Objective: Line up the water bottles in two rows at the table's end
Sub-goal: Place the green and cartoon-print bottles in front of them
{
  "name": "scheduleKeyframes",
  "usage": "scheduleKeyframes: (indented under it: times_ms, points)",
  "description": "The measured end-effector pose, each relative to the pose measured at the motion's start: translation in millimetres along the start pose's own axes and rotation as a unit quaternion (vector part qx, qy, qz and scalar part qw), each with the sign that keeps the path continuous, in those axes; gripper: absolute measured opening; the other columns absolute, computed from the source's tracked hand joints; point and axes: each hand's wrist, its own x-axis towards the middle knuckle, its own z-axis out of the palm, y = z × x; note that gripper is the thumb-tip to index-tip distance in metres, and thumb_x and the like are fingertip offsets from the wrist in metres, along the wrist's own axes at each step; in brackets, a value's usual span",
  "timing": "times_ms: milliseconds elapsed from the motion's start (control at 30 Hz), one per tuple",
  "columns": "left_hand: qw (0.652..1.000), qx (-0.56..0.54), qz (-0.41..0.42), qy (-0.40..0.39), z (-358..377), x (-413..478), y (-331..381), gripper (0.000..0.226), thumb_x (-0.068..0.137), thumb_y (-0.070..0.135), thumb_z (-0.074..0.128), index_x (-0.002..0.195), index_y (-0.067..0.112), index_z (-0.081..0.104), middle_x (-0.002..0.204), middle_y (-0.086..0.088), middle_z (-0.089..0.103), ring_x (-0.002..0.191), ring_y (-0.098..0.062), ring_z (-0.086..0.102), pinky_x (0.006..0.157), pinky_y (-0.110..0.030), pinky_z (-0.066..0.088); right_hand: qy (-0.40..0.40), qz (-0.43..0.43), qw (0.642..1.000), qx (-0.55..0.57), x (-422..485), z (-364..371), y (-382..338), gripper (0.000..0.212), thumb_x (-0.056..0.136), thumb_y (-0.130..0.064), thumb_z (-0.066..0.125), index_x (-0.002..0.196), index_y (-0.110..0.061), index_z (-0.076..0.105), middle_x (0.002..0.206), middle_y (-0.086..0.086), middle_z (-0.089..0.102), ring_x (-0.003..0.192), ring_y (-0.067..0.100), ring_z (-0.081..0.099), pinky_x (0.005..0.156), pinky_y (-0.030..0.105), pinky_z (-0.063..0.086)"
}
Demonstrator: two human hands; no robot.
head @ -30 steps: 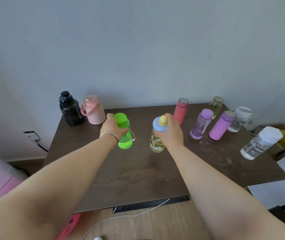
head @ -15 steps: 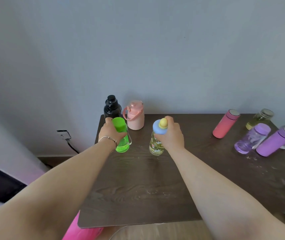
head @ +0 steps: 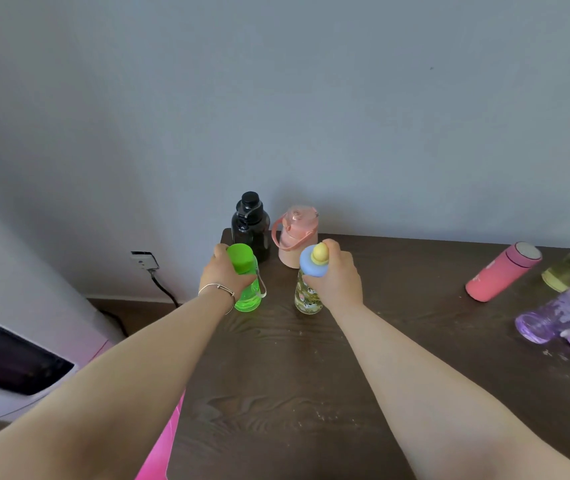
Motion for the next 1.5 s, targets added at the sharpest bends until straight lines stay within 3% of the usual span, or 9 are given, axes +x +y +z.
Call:
scheduleKeyframes:
  times_ms: [267, 400, 700, 833, 1000, 1133, 1233, 1333, 1500]
  points:
    - [1.0, 0.003, 0.006, -0.01, 14.5, 27.4, -3.6, 0.069, 0.07, 0.027, 0.08, 0.122, 0.011, 0.038, 0.113, -0.013, 0.058, 0.093, -0.034, 0.058, 0.07, -0.034, 0.042, -0.006, -0.014, 1.0, 0.01, 22.3, 30.5, -4.5, 0.072, 0.075, -0.036, 0.073, 0.139, -0.029, 0.04, 0.104, 0.006, 0.049, 0.088, 0.031, 0.056, 0.067, 0.033, 0.044]
    - [1.0, 0.002, 0.002, -0.013, 18.2, 37.9, -4.9, 0.069, 0.069, 0.026, 0.08, 0.121, 0.011, 0.038, 0.112, -0.013, 0.058, 0.091, -0.032, 0.057, 0.07, -0.033, 0.042, -0.017, -0.024, 1.0, 0.01, 28.1, 36.8, -7.0, 0.07, 0.074, -0.033, 0.075, 0.136, -0.026, 0.042, 0.108, 0.007, 0.05, 0.093, 0.032, 0.056, 0.072, 0.039, 0.052]
    - [0.999, 0.014, 0.014, -0.026, 19.3, 46.4, -3.6, 0.071, 0.069, 0.029, 0.081, 0.122, 0.012, 0.037, 0.114, -0.015, 0.058, 0.092, -0.034, 0.058, 0.07, -0.034, 0.042, -0.025, -0.036, 0.999, 0.014, 26.0, 41.6, -3.4, 0.078, 0.075, -0.029, 0.08, 0.14, -0.024, 0.039, 0.117, 0.009, 0.046, 0.101, 0.033, 0.054, 0.074, 0.038, 0.05]
    - [0.998, 0.014, 0.036, -0.04, 17.8, 45.7, -2.1, 0.085, 0.071, 0.027, 0.081, 0.138, 0.016, 0.03, 0.124, -0.017, 0.054, 0.104, -0.037, 0.058, 0.082, -0.04, 0.048, -0.049, -0.037, 0.998, -0.015, 22.8, 39.1, 1.0, 0.085, 0.076, -0.033, 0.083, 0.144, -0.02, 0.034, 0.121, 0.011, 0.046, 0.104, 0.033, 0.055, 0.078, 0.041, 0.052]
    - [0.992, 0.089, 0.066, -0.063, 14.3, 42.9, 2.2, 0.098, 0.076, 0.032, 0.078, 0.151, 0.019, 0.016, 0.145, -0.016, 0.037, 0.128, -0.039, 0.042, 0.102, -0.047, 0.042, -0.069, -0.051, 0.994, -0.071, 25.0, 30.0, -2.1, 0.089, 0.076, -0.036, 0.083, 0.146, -0.017, 0.032, 0.126, 0.012, 0.046, 0.108, 0.034, 0.051, 0.081, 0.044, 0.052]
    - [0.965, 0.211, 0.156, -0.012, 10.5, 35.7, 9.3, 0.089, 0.08, 0.045, 0.071, 0.149, 0.019, 0.022, 0.16, -0.009, 0.017, 0.146, -0.032, 0.014, 0.117, -0.05, 0.022, -0.083, -0.081, 0.981, -0.155, 26.5, 16.4, -2.1, 0.088, 0.079, -0.035, 0.079, 0.149, -0.016, 0.028, 0.134, 0.011, 0.045, 0.114, 0.032, 0.049, 0.083, 0.04, 0.049]
    - [0.94, 0.267, 0.214, -0.006, 9.5, 28.2, 19.1, 0.087, 0.083, 0.051, 0.064, 0.15, 0.019, 0.019, 0.163, -0.006, 0.007, 0.149, -0.028, 0.005, 0.12, -0.05, 0.011, -0.079, -0.106, 0.97, -0.202, 22.3, 3.7, 2.2, 0.083, 0.082, -0.038, 0.076, 0.147, -0.013, 0.031, 0.139, 0.01, 0.047, 0.123, 0.031, 0.048, 0.096, 0.04, 0.045]
    - [0.914, 0.306, 0.264, -0.023, 11.8, 17.0, 31.0, 0.089, 0.086, 0.055, 0.056, 0.153, 0.018, 0.012, 0.163, -0.006, 0.004, 0.15, -0.027, 0.001, 0.12, -0.051, 0.008, -0.063, -0.103, 0.958, -0.258, 12.7, -10.9, 9.3, 0.083, 0.086, -0.045, 0.071, 0.15, -0.012, 0.029, 0.149, 0.011, 0.042, 0.141, 0.03, 0.036, 0.116, 0.046, 0.029]
    - [0.882, 0.328, 0.337, -0.038, 24.4, -6.3, 50.9, 0.087, 0.086, 0.053, 0.056, 0.152, 0.016, 0.012, 0.163, -0.007, 0.005, 0.149, -0.028, 0.002, 0.12, -0.052, 0.01, -0.031, -0.073, 0.945, -0.319, -8.4, -37.7, 28.1, 0.083, 0.089, -0.048, 0.064, 0.153, -0.013, 0.023, 0.156, 0.01, 0.034, 0.149, 0.029, 0.02, 0.12, 0.049, 0.016]
